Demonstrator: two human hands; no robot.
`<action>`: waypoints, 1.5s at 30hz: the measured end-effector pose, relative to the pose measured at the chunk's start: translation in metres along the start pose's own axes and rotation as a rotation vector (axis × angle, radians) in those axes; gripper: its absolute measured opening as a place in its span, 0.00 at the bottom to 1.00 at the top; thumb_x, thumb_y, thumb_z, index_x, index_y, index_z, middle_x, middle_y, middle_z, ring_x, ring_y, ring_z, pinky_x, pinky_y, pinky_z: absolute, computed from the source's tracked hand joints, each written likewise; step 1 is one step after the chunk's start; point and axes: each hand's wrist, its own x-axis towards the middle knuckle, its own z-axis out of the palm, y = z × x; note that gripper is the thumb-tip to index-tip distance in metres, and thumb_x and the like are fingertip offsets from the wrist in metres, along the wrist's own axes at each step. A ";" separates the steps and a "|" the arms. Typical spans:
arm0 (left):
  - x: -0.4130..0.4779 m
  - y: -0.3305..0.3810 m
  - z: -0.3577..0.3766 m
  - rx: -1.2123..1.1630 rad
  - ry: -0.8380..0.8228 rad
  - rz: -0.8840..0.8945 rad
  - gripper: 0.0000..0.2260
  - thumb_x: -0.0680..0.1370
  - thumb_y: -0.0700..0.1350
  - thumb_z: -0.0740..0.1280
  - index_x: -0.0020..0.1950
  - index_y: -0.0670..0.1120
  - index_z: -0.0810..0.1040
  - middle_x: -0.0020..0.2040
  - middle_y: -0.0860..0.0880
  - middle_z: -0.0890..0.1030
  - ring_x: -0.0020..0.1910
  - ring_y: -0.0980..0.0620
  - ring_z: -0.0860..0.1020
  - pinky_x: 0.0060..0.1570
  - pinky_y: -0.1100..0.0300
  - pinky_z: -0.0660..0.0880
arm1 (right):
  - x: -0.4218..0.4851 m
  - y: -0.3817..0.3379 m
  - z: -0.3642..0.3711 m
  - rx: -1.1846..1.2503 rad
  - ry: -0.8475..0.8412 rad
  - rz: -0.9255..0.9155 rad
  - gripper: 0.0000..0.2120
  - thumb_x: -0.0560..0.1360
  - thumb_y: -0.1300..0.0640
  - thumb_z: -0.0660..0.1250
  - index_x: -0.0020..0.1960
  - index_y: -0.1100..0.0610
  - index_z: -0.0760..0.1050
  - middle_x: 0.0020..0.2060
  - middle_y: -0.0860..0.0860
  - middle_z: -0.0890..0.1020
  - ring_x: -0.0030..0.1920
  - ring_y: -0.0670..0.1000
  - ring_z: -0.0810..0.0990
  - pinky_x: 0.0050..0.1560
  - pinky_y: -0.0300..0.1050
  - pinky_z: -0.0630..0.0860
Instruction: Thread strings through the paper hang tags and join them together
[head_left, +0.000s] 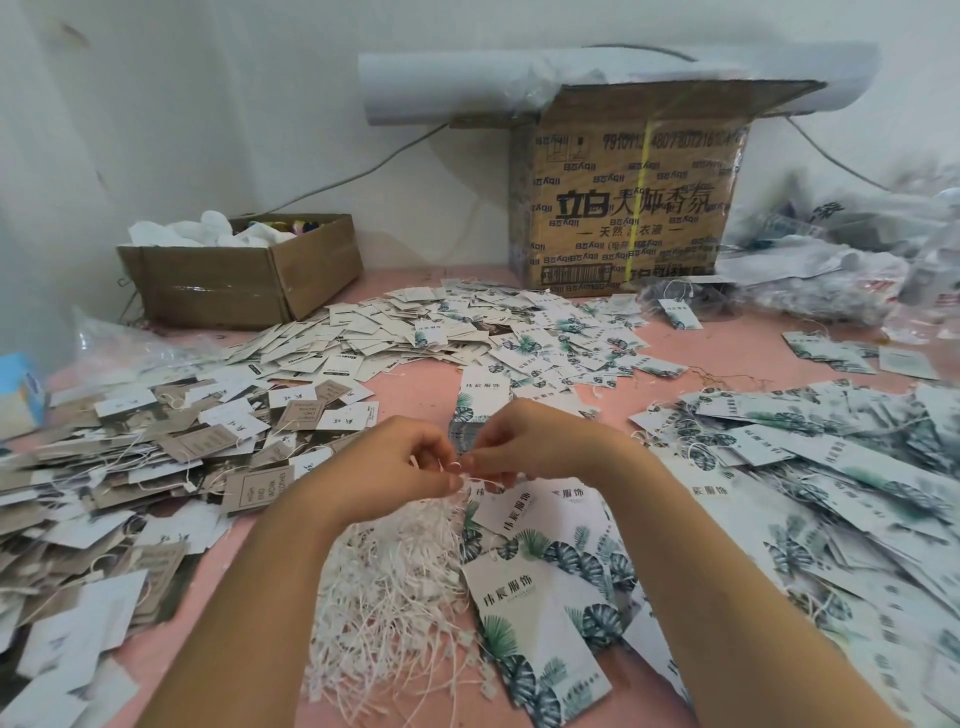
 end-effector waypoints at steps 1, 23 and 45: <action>0.000 0.000 -0.001 0.008 0.007 0.005 0.03 0.72 0.45 0.73 0.41 0.50 0.80 0.30 0.57 0.74 0.28 0.61 0.70 0.34 0.64 0.66 | 0.001 -0.001 0.002 -0.002 0.000 -0.007 0.14 0.75 0.51 0.66 0.33 0.54 0.76 0.24 0.44 0.78 0.26 0.40 0.73 0.26 0.29 0.67; 0.001 0.005 0.001 -0.124 0.168 0.048 0.10 0.74 0.38 0.70 0.50 0.52 0.77 0.40 0.50 0.84 0.38 0.56 0.81 0.44 0.58 0.76 | -0.001 -0.010 -0.001 0.213 0.267 -0.100 0.06 0.74 0.60 0.67 0.38 0.56 0.77 0.31 0.48 0.78 0.30 0.43 0.74 0.32 0.35 0.71; 0.000 0.004 0.003 -0.072 0.065 -0.008 0.08 0.78 0.45 0.65 0.41 0.48 0.80 0.30 0.53 0.79 0.37 0.50 0.75 0.47 0.52 0.73 | -0.006 0.002 -0.027 1.033 0.792 -0.080 0.09 0.78 0.64 0.57 0.40 0.56 0.64 0.27 0.48 0.65 0.22 0.44 0.60 0.19 0.35 0.58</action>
